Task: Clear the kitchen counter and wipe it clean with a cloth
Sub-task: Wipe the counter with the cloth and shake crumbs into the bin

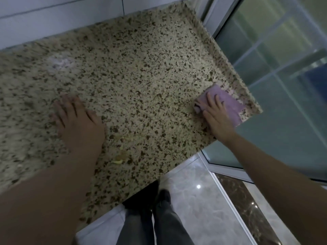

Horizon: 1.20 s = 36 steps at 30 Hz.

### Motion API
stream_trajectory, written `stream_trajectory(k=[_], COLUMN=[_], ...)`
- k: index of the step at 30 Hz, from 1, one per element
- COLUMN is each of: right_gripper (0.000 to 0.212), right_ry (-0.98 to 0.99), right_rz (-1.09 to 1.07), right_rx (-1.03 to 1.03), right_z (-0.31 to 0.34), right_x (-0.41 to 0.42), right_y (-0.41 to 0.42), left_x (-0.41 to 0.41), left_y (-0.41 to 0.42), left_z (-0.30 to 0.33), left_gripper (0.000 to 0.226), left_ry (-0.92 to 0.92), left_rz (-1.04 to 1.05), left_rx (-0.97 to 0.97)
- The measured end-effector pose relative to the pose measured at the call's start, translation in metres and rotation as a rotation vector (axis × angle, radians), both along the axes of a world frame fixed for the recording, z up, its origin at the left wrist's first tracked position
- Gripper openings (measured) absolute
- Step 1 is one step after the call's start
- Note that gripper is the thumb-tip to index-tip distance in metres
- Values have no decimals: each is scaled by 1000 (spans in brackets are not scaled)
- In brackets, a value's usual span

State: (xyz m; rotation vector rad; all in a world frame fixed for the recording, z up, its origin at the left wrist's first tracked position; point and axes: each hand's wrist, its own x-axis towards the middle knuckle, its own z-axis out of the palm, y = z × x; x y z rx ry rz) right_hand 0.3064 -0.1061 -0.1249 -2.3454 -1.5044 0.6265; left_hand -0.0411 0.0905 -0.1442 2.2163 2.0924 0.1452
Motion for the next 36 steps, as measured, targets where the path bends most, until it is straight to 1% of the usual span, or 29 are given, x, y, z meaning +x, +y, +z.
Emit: stream_trajectory(k=[3, 6, 8, 10, 12, 13, 15, 16, 17, 18, 20, 21, 22, 23, 24, 26, 28, 29, 30, 32, 33, 34, 36], right_gripper=[44, 39, 43, 48, 50, 50, 45, 42, 42, 46, 51, 50, 49, 48, 47, 42, 35, 33, 32, 44, 51, 54, 55], right_ry=[44, 97, 198, 354, 463, 479, 499, 558, 666, 818, 1197, 1366, 1463, 1487, 1499, 1513, 1441, 1395, 1346, 1261, 1207, 1135, 981], right_rz=[10, 53, 56, 53, 91, 114, 141, 126, 51, -84, -469, -612, -681, -709, -713, -678, -641, -622, -592, -520, -472, -428, -377], right_rx=[62, 77, 85, 95, 89, 93, 108, 110, 85, 45, 12, 18, 27, 44, 65, 110, 173, 199, 225, 261, 267, 272, 286], right_z=[2, 6, 5, 4, 6, 9, 14, 18, 23, 29, 41, 50, 57, 64, 72, 86, 97, 102, 106, 113, 117, 119, 120], right_x=[-39, -93, -130, -163, -196, -211, -229, -233, -234, -232, -214, -204, -193, -183, -174, -161, -150, -144, -139, -128, -123, -116, -101], right_y=[-2, 4, 7, 9, 9, 10, 10, 9, 9, 8, 11, 11, 12, 13, 14, 14, 14, 15, 14, 14, 12, 11, 8], left_x=[1, 1, -1, -1, 0, 1, -3, -10, -15, -25, -39, -48, -52, -57, -63, -74, -82, -84, -87, -89, -91, -94, -99], left_y=[1, 0, 1, -2, -3, 0, 13, 19, 23, 22, 9, -2, -14, -24, -34, -52, -67, -73, -79, -85, -88, -89, -91], left_z=[-1, -2, -1, 2, 6, 9, 18, 27, 36, 46, 63, 71, 76, 80, 84, 92, 102, 105, 108, 111, 113, 113, 112], left_gripper=[64, 65, 65, 64, 62, 61, 60, 58, 54, 49, 36, 29, 24, 22, 23, 38, 59, 63, 61, 39, 27, 20, 17], left_ry=[2, -5, 4, 32, 71, 70, 11, -47, -134, -249, -523, -681, -852, -989, -1059, -1030, -990, -998, -1029, -1089, -1096, -1088, -1079], left_rz=[11, 18, 6, 4, -5, -18, -63, -81, -98, -94, -4, 83, 178, 269, 341, 418, 471, 497, 515, 536, 542, 541, 532], left_rx=[-15, -9, -20, -40, -73, -105, -214, -283, -341, -360, -273, -217, -209, -210, -199, -138, -92, -99, -115, -168, -182, -188, -200])
